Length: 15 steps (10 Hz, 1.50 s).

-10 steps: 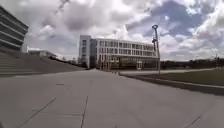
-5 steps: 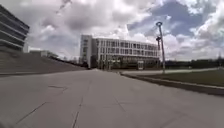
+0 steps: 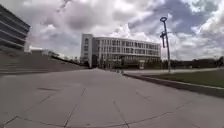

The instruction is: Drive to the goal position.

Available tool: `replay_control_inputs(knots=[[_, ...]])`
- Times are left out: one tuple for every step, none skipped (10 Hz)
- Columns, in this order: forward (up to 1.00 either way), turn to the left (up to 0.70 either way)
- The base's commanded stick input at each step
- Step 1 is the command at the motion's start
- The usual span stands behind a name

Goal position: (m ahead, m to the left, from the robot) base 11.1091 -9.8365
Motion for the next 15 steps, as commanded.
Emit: replay_control_inputs(knots=[[1.0, 0.04], [1.0, 0.04], [1.0, 0.04], [1.0, 0.04], [1.0, 0.04], [1.0, 0.04], [1.0, 0.04], [1.0, 0.04], [1.0, 0.04], [1.0, 0.04], [1.0, 0.04], [1.0, 0.04], [1.0, 0.04], [1.0, 0.04], [1.0, 0.04]])
